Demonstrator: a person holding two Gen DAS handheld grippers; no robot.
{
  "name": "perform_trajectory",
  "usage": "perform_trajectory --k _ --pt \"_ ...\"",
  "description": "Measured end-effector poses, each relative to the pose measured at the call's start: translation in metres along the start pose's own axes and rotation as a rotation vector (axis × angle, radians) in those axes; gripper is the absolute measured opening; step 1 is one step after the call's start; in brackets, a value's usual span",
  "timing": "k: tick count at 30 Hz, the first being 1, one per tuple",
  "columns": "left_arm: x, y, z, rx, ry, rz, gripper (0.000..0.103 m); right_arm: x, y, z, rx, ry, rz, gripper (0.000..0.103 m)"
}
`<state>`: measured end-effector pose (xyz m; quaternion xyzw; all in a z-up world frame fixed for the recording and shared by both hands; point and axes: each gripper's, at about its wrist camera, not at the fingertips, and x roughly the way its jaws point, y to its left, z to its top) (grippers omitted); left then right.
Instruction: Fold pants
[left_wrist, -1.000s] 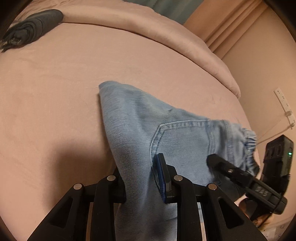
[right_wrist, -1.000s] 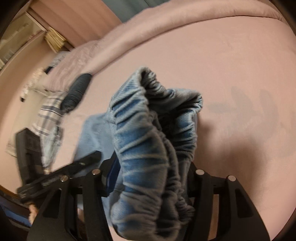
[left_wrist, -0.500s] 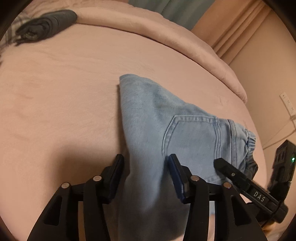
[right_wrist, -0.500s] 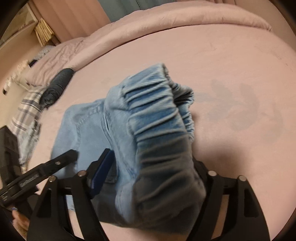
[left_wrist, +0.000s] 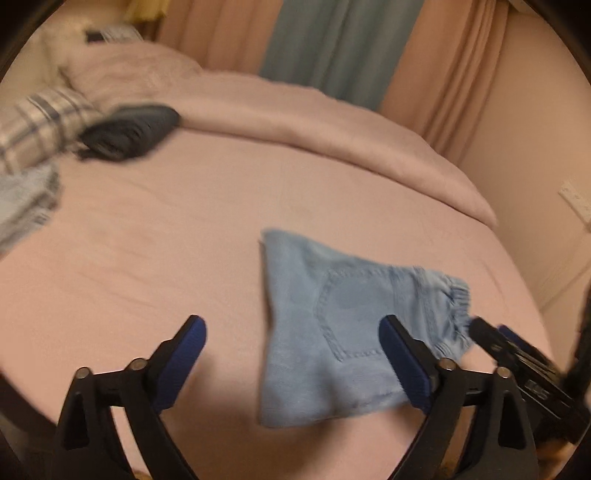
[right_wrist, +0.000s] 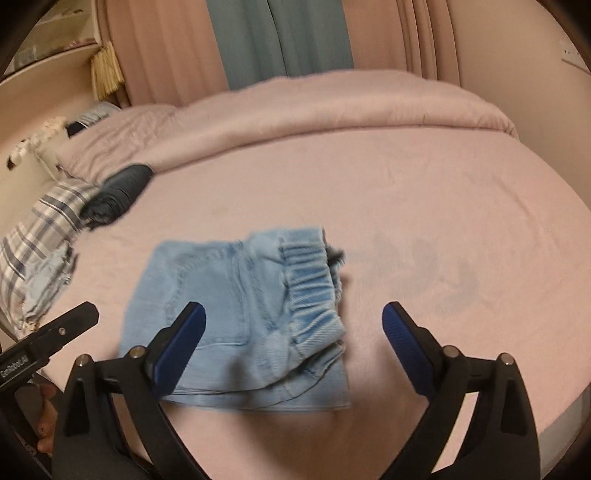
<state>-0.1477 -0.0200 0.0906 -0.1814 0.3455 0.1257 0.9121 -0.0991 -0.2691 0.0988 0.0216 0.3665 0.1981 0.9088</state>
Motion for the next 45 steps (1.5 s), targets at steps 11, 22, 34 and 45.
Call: perform_trajectory --k 11,22,34,45 --pt "-0.019 -0.018 -0.003 0.036 -0.04 0.058 0.099 -0.03 0.026 -0.002 -0.062 -0.092 0.041 0.1" --pt "-0.023 -0.032 -0.009 0.063 -0.022 0.07 0.1 -0.023 0.031 -0.006 -0.077 -0.066 0.007 0.1" --pt "-0.015 -0.038 -0.014 0.057 0.021 0.05 0.1 -0.026 0.026 -0.005 -0.067 -0.065 -0.023 0.1" --pt "-0.011 -0.039 -0.015 0.044 0.046 0.021 0.1 -0.02 0.028 -0.005 -0.079 -0.053 -0.033 0.101"
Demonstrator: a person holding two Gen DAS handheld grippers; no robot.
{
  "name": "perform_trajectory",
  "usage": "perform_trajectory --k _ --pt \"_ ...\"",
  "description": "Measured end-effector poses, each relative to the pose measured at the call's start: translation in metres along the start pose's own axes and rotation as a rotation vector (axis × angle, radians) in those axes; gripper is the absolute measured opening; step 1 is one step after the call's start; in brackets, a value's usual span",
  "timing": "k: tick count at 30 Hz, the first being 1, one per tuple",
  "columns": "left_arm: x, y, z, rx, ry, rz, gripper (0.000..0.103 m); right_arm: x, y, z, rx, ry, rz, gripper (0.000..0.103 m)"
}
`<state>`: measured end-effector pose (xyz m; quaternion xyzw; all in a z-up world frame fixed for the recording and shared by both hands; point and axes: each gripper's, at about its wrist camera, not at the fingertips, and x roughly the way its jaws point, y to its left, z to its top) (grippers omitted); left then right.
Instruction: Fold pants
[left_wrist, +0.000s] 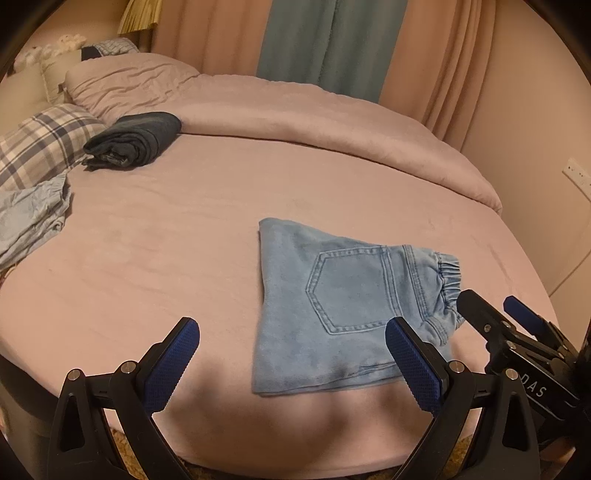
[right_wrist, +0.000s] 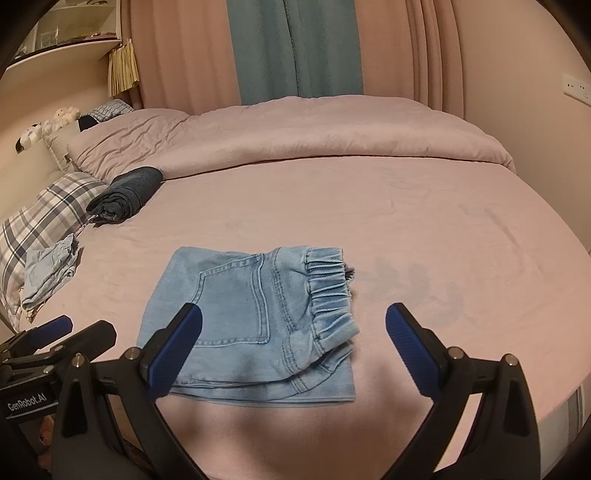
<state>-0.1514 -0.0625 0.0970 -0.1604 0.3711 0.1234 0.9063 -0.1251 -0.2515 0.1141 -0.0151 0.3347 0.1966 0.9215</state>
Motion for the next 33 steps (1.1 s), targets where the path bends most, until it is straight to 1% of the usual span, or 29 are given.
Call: perform_trajectory --k 33 --pt "0.0034 -0.0085 -0.0071 -0.005 0.025 -0.012 0.1 0.0078 0.0063 -0.0023 -0.015 0.025 -0.028 0.101"
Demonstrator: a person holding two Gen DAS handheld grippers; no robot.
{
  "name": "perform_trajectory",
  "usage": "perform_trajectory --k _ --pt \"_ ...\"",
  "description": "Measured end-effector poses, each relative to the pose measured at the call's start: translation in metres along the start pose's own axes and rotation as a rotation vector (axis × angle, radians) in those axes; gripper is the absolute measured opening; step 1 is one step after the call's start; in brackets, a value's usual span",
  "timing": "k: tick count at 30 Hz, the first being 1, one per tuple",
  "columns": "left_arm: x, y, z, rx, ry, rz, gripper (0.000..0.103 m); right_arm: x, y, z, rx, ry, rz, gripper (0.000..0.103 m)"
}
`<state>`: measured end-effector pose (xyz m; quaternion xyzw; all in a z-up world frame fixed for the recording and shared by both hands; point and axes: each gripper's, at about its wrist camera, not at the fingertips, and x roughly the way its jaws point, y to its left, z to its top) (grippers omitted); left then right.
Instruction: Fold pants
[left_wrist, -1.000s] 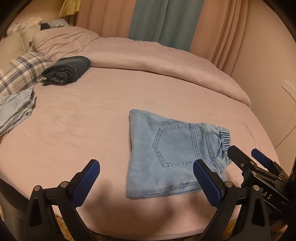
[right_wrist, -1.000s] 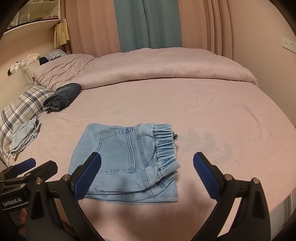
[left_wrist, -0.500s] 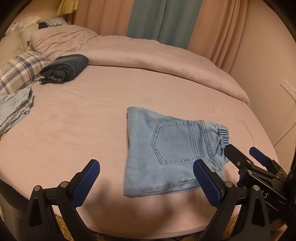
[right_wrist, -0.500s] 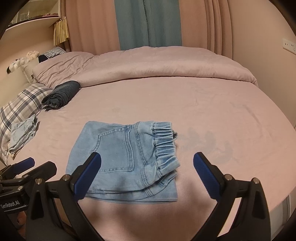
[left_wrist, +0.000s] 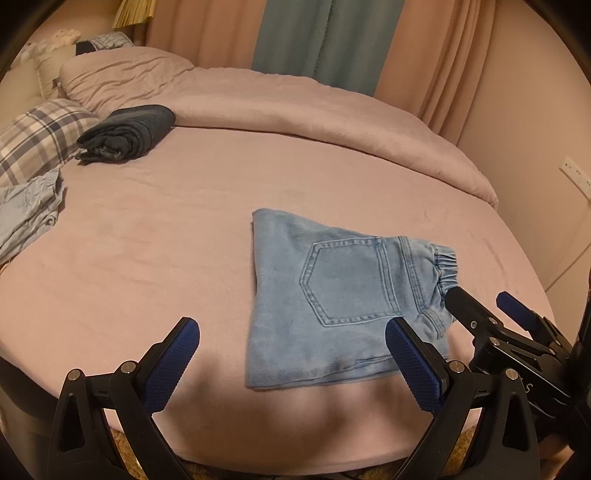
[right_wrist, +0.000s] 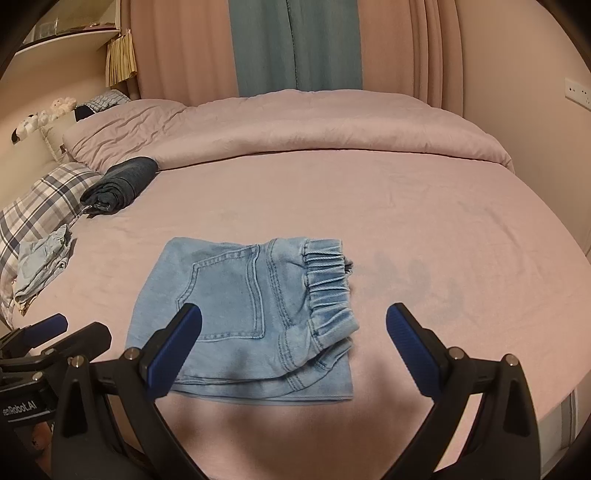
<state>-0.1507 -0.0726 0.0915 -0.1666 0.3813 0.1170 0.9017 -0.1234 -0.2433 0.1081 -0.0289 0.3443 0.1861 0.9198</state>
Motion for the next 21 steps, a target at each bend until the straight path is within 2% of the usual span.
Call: perform_trajectory --k 21 --pt "-0.0056 -0.0036 -0.0007 0.001 -0.023 -0.017 0.1 0.0028 -0.002 0.0002 -0.013 0.0 -0.005 0.101"
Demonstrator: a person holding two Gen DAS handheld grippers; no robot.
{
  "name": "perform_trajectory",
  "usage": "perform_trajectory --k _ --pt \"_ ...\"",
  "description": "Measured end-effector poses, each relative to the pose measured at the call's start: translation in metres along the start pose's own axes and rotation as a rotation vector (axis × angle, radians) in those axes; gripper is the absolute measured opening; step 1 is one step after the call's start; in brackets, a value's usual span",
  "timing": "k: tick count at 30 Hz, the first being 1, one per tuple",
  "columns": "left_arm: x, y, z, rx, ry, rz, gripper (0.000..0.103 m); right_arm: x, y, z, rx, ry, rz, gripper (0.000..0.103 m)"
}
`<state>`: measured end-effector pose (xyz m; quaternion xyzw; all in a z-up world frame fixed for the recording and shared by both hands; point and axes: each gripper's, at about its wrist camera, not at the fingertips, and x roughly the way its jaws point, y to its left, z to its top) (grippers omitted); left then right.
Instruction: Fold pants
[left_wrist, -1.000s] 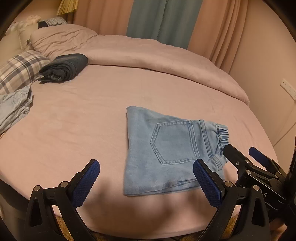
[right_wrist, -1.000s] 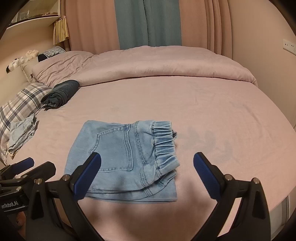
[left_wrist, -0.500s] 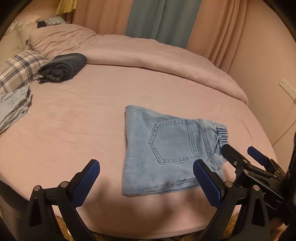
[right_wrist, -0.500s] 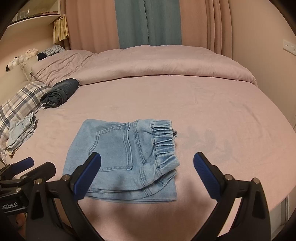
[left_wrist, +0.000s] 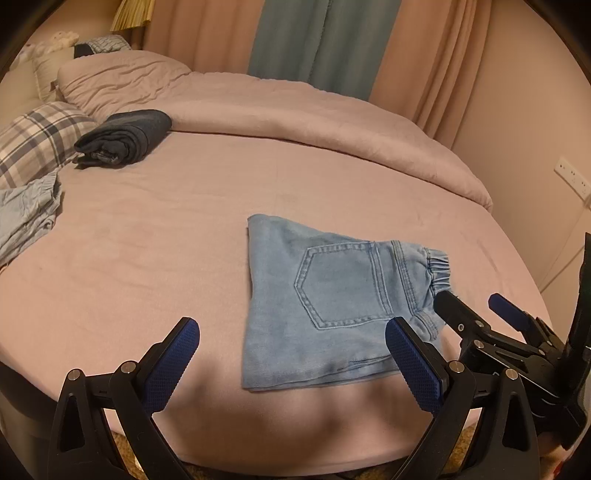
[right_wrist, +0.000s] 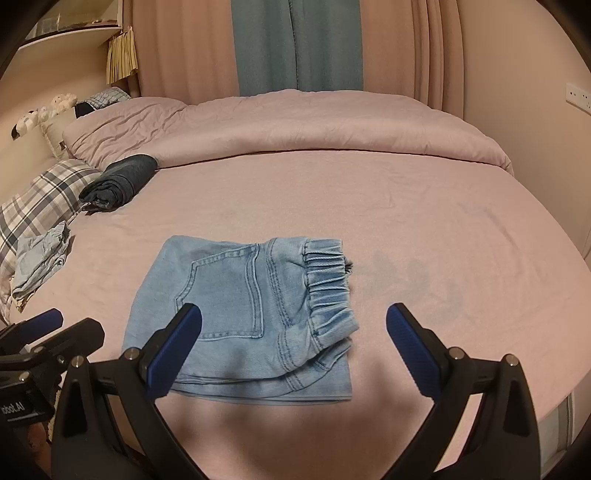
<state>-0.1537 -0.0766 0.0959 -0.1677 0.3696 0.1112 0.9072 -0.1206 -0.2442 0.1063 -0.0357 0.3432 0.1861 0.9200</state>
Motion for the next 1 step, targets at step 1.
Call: perform_trajectory --k 1 --pt "-0.0007 -0.0006 -0.0002 0.0 -0.002 0.001 0.1 0.0002 -0.0002 0.0 -0.001 0.0 0.0 0.101"
